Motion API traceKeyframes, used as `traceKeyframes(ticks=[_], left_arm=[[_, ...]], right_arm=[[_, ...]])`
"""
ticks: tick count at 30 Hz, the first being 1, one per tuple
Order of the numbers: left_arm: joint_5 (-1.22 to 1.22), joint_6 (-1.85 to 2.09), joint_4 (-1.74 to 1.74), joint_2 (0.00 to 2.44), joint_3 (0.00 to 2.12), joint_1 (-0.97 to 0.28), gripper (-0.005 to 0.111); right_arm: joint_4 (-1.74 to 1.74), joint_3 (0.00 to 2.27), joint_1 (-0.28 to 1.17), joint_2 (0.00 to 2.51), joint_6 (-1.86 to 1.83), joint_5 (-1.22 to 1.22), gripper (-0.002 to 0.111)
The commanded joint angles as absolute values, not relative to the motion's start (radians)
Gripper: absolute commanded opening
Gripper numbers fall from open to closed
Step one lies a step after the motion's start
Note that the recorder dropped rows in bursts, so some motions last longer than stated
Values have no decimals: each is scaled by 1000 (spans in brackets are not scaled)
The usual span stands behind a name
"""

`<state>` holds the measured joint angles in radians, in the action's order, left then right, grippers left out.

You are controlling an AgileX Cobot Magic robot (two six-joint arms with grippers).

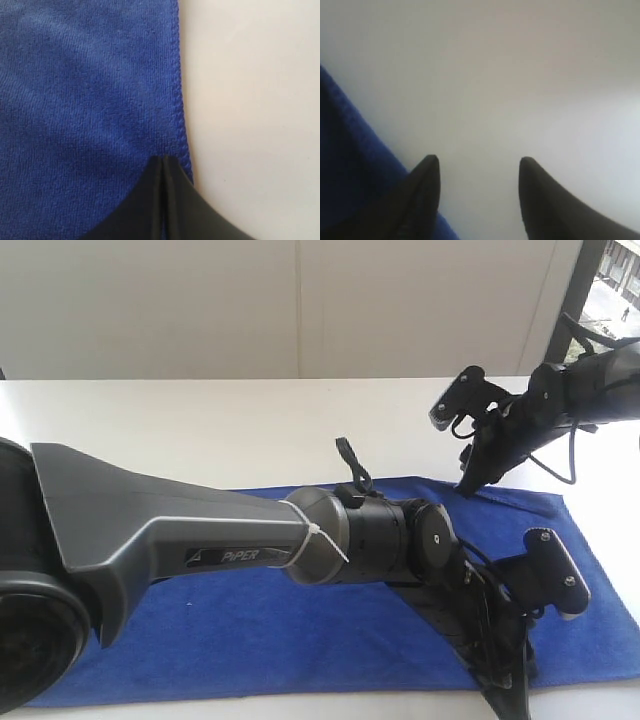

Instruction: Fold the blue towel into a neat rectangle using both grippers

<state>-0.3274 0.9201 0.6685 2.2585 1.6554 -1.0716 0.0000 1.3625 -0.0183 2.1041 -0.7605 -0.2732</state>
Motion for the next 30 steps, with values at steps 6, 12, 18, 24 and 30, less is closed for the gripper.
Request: traceKeyframes(ticks=[6,12,18,24,30], left_arm=[[-384,918,669,2293,1640,-1080,0],[-388,918,671,2293,1640,-1080,0],[-390,918,671,2293,1640,-1080,0],[-390,918,671,2293,1640,-1080,0],[-390,918,671,2293,1640,-1080,0]], right_arm=[[-10,1346,-30,2088,-765,-455,53],[-63,1339,-40,2116,-759,-370,53],[-100,1339,-70,2145,-711,-315,53],[-181,1339,-72,2145,-711,-276,53],[-186,1339,-72,2145,-711,-245,53]])
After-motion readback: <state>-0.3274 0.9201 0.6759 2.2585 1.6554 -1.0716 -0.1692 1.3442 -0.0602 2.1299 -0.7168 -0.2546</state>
